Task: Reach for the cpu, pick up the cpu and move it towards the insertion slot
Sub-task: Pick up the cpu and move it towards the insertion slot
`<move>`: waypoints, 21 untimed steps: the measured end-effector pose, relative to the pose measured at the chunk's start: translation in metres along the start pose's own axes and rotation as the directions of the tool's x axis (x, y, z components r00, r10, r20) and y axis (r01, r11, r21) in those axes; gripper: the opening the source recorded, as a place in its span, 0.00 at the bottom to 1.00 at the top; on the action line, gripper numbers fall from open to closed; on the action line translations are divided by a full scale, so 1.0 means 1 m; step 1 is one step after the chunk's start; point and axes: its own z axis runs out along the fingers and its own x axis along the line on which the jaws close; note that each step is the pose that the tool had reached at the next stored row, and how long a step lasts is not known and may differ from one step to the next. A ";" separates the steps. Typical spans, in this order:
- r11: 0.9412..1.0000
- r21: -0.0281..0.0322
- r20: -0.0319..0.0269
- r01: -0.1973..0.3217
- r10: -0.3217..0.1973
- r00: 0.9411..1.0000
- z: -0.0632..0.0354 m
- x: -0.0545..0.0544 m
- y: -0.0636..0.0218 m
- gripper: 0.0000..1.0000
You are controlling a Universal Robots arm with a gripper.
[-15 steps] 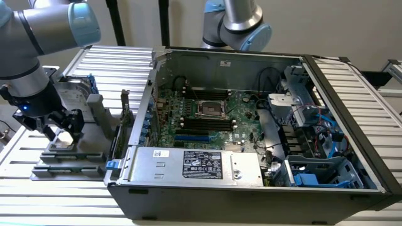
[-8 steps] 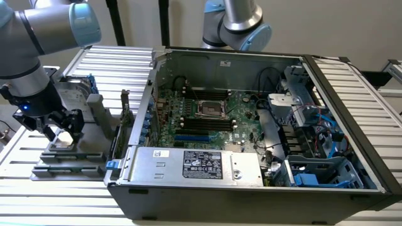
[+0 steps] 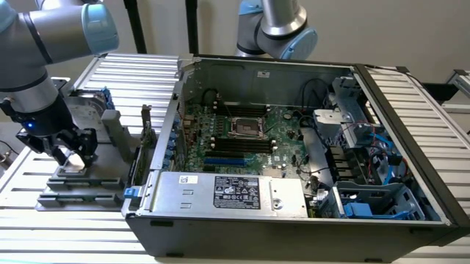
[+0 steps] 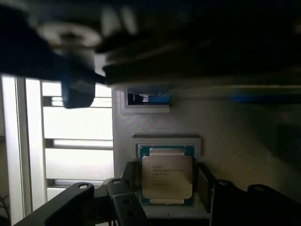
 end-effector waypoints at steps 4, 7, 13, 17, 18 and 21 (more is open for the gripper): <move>1.000 0.001 0.000 0.000 0.000 1.000 0.0000 0.000 0.0001 0.58; 1.000 0.001 0.000 0.000 0.000 1.000 -0.0001 0.000 0.0001 0.56; 1.000 0.001 0.000 0.000 0.000 1.000 -0.0001 0.000 0.0001 0.55; 1.000 0.001 0.000 0.000 0.000 1.000 -0.0035 0.000 0.0000 0.55; 1.000 0.001 0.000 0.000 0.000 1.000 -0.0055 0.000 0.0000 0.55; 1.000 0.001 0.000 0.000 0.000 1.000 -0.0151 0.000 -0.0004 0.55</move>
